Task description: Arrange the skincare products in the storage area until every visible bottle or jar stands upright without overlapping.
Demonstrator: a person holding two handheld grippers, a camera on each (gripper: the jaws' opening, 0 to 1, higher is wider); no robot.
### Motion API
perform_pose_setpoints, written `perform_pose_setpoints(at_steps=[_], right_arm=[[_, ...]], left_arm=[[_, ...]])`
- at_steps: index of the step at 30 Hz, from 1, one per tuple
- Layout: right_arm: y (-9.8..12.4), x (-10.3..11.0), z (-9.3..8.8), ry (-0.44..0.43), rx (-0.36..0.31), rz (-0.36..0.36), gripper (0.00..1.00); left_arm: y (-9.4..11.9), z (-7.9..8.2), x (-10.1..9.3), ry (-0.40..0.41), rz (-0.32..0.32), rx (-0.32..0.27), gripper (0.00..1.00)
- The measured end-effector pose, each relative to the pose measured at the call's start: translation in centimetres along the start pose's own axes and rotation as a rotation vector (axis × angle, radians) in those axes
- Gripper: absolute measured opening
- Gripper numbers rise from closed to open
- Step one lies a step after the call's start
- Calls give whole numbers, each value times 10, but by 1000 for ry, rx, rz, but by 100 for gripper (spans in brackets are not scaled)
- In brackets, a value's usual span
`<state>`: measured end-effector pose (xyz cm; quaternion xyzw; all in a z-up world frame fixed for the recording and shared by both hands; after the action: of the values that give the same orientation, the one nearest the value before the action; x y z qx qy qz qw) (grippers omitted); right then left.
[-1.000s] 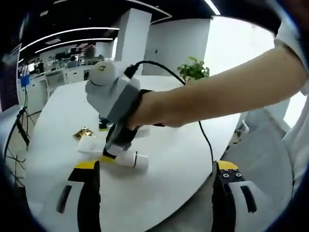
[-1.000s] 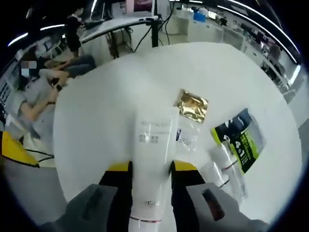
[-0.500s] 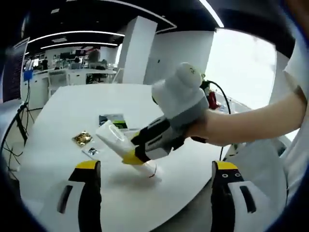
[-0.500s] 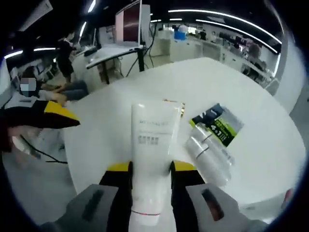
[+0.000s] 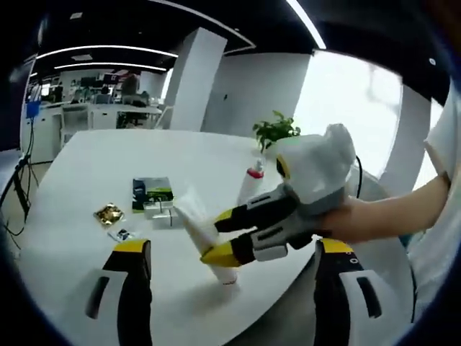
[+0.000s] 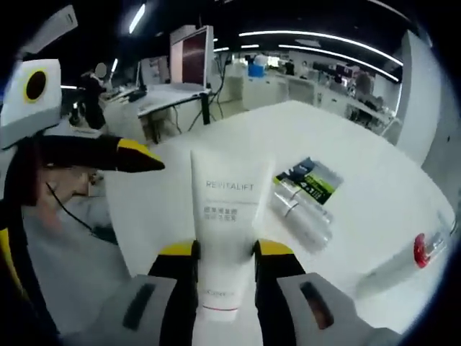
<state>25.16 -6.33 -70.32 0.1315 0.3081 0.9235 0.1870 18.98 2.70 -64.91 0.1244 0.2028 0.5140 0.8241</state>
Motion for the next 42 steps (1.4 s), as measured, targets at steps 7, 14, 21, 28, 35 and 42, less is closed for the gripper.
perform_pose_setpoints(at_steps=[7, 14, 21, 28, 35, 42], right_arm=[[21, 8, 1, 8, -29, -28, 29], [37, 21, 6, 34, -69, -51, 29], [48, 36, 9, 51, -87, -54, 29], [53, 42, 6, 53, -89, -63, 29], [56, 43, 6, 52, -97, -74, 29], [65, 40, 12, 16, -166, -72, 31]], left_arm=[[-4, 14, -4, 108, -42, -35, 80], [-11, 14, -9, 97, -45, -25, 56], [-17, 13, -14, 95, -58, -5, 38], [-22, 13, -22, 36, -70, 3, 23], [-24, 19, -26, -64, -89, -36, 9], [-24, 31, -26, 26, -146, -67, 6]])
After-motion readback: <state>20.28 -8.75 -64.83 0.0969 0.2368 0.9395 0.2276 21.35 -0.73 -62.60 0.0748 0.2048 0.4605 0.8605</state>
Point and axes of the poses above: the point that each gripper's makers call its tool centre point, and the gripper's own axes: y roughly backward along the fingers, x roughly to its left, z roughly out of its top, the point moved 6 cm from there along y, roughly backward along the fingers, and after that the axes turned 13 degrees about z, right-handed, at the moved point
